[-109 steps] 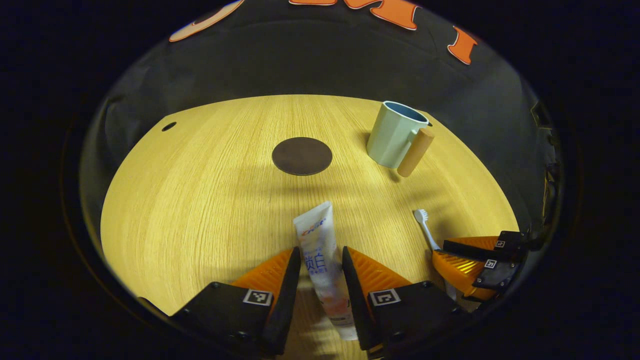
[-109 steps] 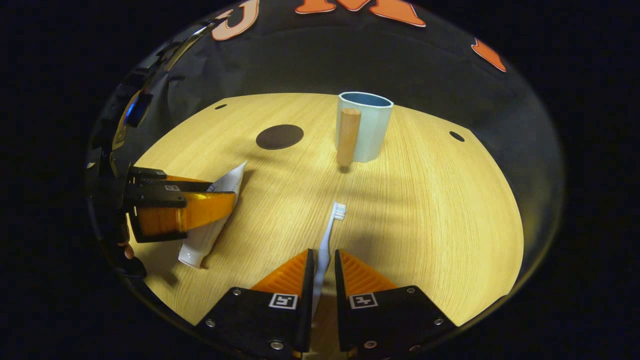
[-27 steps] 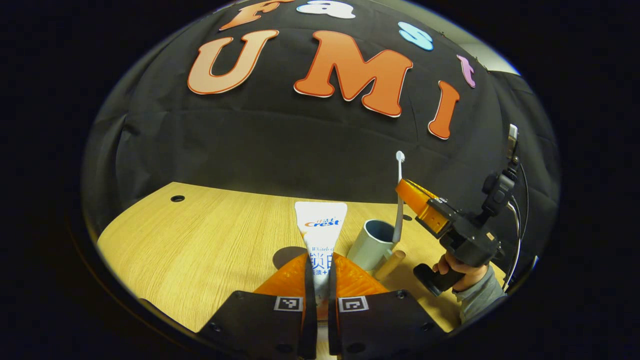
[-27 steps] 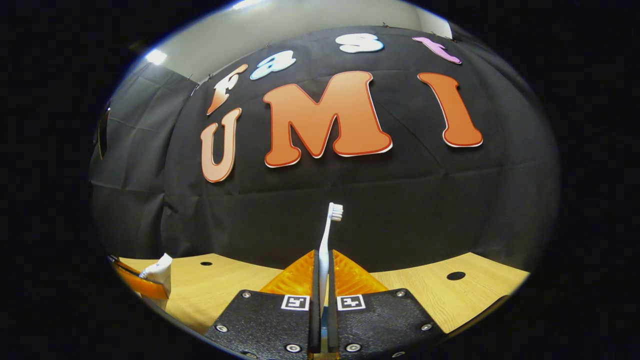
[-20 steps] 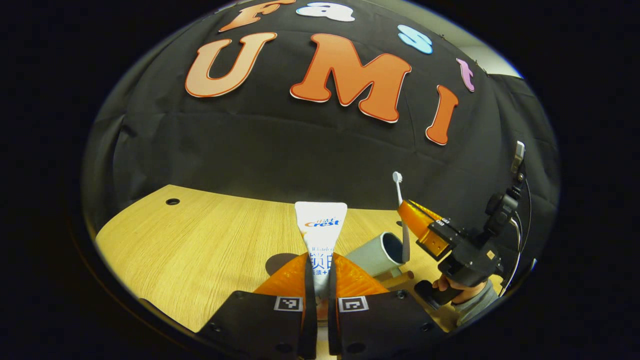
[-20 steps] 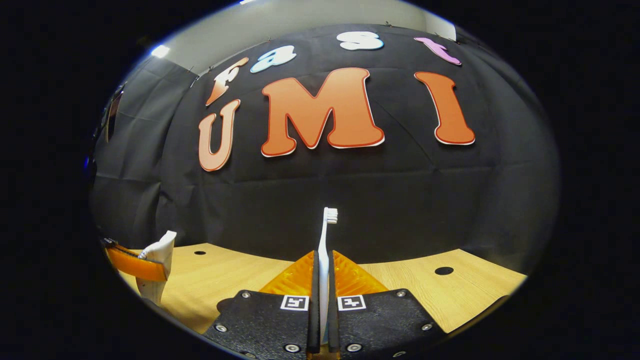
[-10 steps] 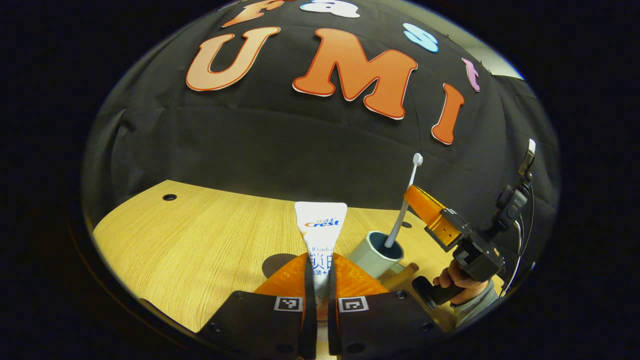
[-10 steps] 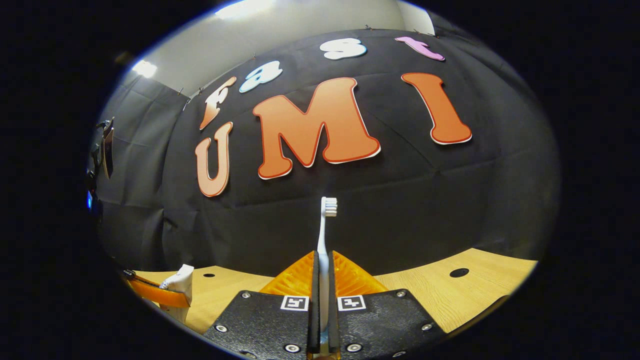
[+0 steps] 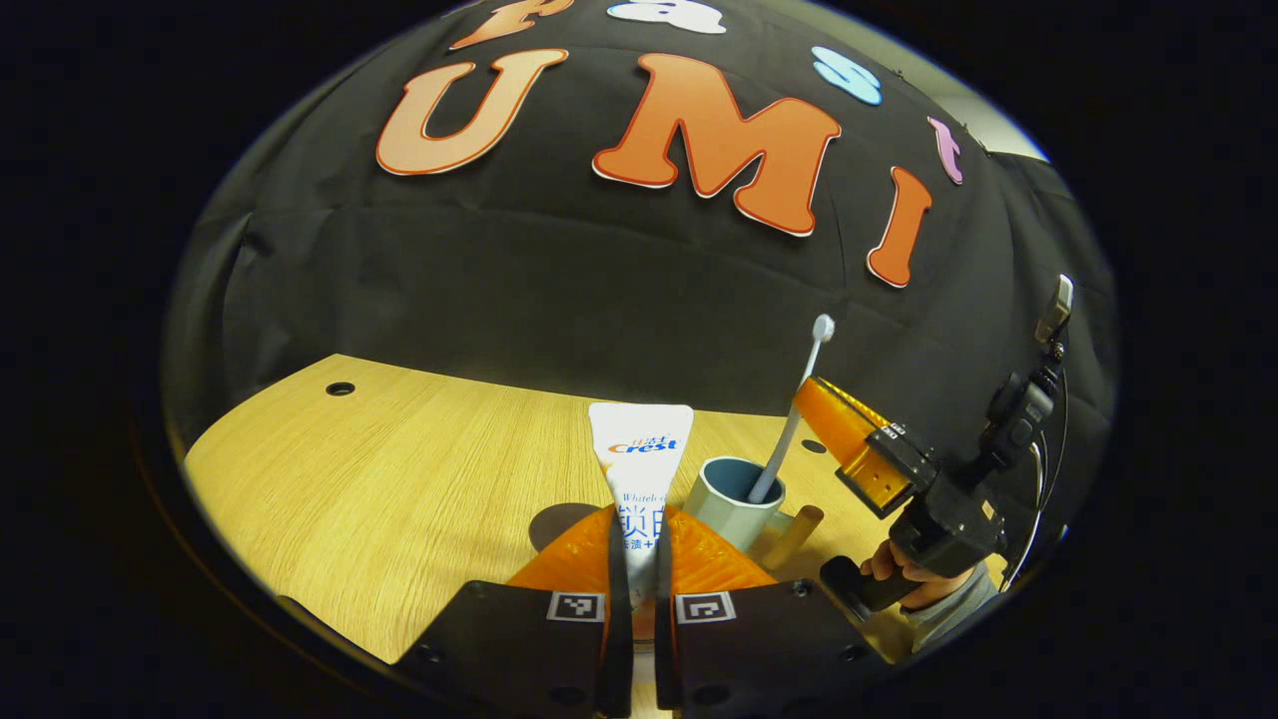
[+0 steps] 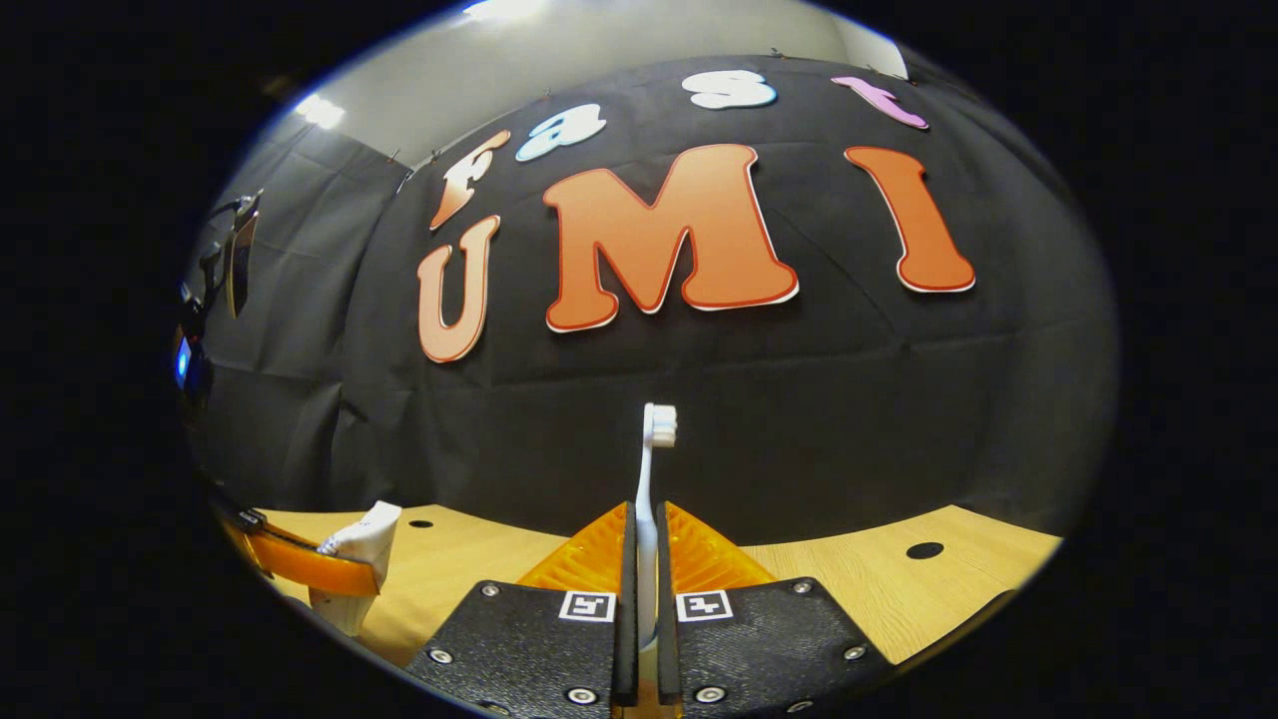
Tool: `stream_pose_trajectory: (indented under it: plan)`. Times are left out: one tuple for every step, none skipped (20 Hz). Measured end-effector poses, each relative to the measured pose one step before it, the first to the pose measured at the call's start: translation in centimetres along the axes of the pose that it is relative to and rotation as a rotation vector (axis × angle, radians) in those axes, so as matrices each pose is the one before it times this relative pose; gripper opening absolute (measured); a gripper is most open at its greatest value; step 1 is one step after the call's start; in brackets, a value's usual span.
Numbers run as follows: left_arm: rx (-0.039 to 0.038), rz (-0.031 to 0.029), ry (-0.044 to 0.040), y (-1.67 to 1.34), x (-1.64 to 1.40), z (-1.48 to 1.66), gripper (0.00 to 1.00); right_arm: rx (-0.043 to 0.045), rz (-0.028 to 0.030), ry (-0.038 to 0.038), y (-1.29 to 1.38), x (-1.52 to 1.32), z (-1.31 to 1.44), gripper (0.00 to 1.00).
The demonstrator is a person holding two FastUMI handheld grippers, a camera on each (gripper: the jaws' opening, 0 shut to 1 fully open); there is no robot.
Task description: Put the toothbrush and toothpaste on the desktop into the cup, then pick up the cup and place it on the coaster on the desktop.
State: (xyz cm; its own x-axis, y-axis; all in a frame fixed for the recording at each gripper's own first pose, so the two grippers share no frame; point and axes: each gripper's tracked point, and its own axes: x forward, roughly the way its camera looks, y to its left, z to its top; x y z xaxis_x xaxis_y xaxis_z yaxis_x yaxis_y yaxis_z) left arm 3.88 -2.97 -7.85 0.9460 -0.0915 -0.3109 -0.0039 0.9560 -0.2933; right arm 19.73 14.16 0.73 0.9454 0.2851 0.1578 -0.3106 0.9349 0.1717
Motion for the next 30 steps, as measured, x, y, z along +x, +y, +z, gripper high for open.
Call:
stream_pose_trajectory:
  plan:
    - [0.00375, -0.00635, -0.0064, -0.409, 0.133, 0.228, 0.12, -0.00881, 0.00273, 0.0099, 0.01, -0.196, -0.147, 0.08]
    - [0.00574, -0.0066, -0.01084, -0.324, 0.153, 0.351, 0.12, -0.00296, 0.00509, 0.00899, 0.096, -0.216, -0.112, 0.08]
    - [0.00633, -0.00774, -0.01368, -0.391, 0.173, 0.211, 0.12, -0.00268, 0.00782, 0.01111, 0.089, -0.22, -0.046, 0.08]
    - [0.00748, -0.01003, -0.01701, -0.483, 0.255, 0.397, 0.12, -0.00848, 0.00548, 0.01129, 0.082, -0.274, -0.043, 0.08]
    - [0.00861, -0.00981, -0.01986, -0.539, 0.251, 0.479, 0.12, -0.01012, 0.00414, 0.00941, -0.02, -0.335, -0.111, 0.09]
    - [0.00712, -0.00867, -0.0223, -0.483, 0.357, 0.566, 0.12, -0.01134, -0.00218, 0.00913, -0.184, -0.316, -0.022, 0.11]
    - [0.00392, -0.00713, -0.02202, -0.45, 0.337, 0.545, 0.12, -0.00864, -0.00155, 0.0125, -0.201, -0.462, -0.233, 0.12]
    - [0.00062, -0.006, -0.02121, -0.251, 0.277, 0.615, 0.12, -0.00475, -0.00006, 0.0165, -0.201, -0.289, -0.277, 0.16]
    - [-0.00068, -0.00212, -0.02187, -0.185, 0.188, 0.444, 0.12, -0.00167, 0.00244, 0.02074, -0.146, -0.341, -0.377, 0.19]
    - [-0.00425, -0.00282, -0.02037, -0.099, 0.248, 0.53, 0.12, 0.00317, 0.00489, 0.01794, 0.019, -0.508, -0.372, 0.26]
    - [-0.00586, -0.00419, -0.02159, -0.216, 0.244, 0.387, 0.12, 0.0048, -0.00011, 0.01404, -0.146, -0.398, -0.224, 0.29]
    - [-0.00855, -0.00385, -0.02144, -0.062, 0.177, 0.384, 0.12, 0.00405, -0.00316, 0.00906, -0.259, -0.41, -0.155, 0.35]
    - [-0.00809, -0.00362, -0.02035, -0.045, 0.135, 0.338, 0.12, 0.00247, -0.0017, 0.00859, -0.137, -0.497, -0.186, 0.39]
    - [-0.0082, -0.00617, -0.02176, -0.009, 0.237, 0.294, 0.12, -0.00042, 0.00163, 0.00826, -0.15, -0.474, -0.166, 0.44]
    - [-0.00792, -0.00644, -0.01844, -0.306, 0.427, 0.312, 0.12, -0.00161, 0.0004, 0.00915, -0.192, -0.459, -0.16, 0.47]
    - [-0.00894, -0.00978, -0.01539, -0.306, 0.731, 0.16, 0.12, -0.0019, -0.0003, 0.00802, -0.226, -0.511, -0.238, 0.53]
    - [-0.00988, -0.01227, -0.01605, -0.394, 0.306, 0.179, 0.12, -0.0011, -0.00084, 0.00484, -0.157, -0.519, -0.099, 0.55]
    - [-0.00787, -0.01187, -0.01357, -0.408, 0.245, 0.22, 0.12, -0.00109, -0.00259, 0.00597, -0.274, -0.407, -0.149, 0.64]
    - [-0.00593, -0.00758, -0.015, -0.24, 0.312, 0.166, 0.12, -0.00105, -0.0009, 0.00445, -0.204, -0.443, -0.175, 0.62]
    - [-0.00466, -0.00988, -0.01323, -0.201, 0.389, 0.178, 0.12, -0.00236, -0.00232, 0.00618, -0.14, -0.374, -0.215, 0.65]
    - [-0.00189, -0.00852, -0.0109, -0.323, 0.361, 0.133, 0.12, -0.00162, -0.00045, 0.00454, -0.197, -0.331, -0.135, 0.67]
    - [0.00346, -0.0055, -0.01086, -0.243, 0.48, 0.098, 0.12, -0.00061, -0.00296, 0.00639, -0.204, -0.27, -0.253, 0.71]
    - [0.00374, -0.00424, -0.00987, -0.289, 0.448, 0.118, 0.12, 0.0025, 0.00112, 0.00379, -0.108, -0.371, -0.215, 0.72]
    - [0.00352, -0.00658, -0.00569, -0.207, 0.431, -0.028, 0.12, 0.00279, 0.00188, 0.00381, -0.056, -0.182, -0.157, 0.74]
    - [0.00227, -0.00497, -0.0072, -0.246, 0.3, -0.075, 0.12, 0.00237, 0.00095, 0.00407, -0.093, -0.164, -0.178, 0.75]
    - [0.00298, -0.00715, -0.00424, -0.227, 0.346, -0.076, 0.12, 0.0005, 0.00072, 0.00421, -0.044, -0.057, -0.144, 0.76]
    - [-0.00019, -0.00211, -0.00611, -0.195, 0.413, -0.198, 0.12, -0.00085, -0.00001, 0.00663, 0.012, -0.011, -0.296, 0.76]
    - [-0.00013, -0.00129, -0.00284, -0.074, 0.482, -0.276, 0.12, -0.00131, 0.004, 0.00939, 0.036, -0.005, -0.274, 0.77]
    - [0.00037, 0.00035, -0.00127, -0.085, 0.404, -0.343, 0.12, -0.00138, 0.00502, 0.00779, 0.151, -0.086, -0.348, 0.77]
    - [-0.00022, -0.00189, 0.00273, -0.037, 0.362, -0.457, 0.12, -0.00184, 0.00755, 0.00753, 0.148, 0.005, -0.184, 0.77]
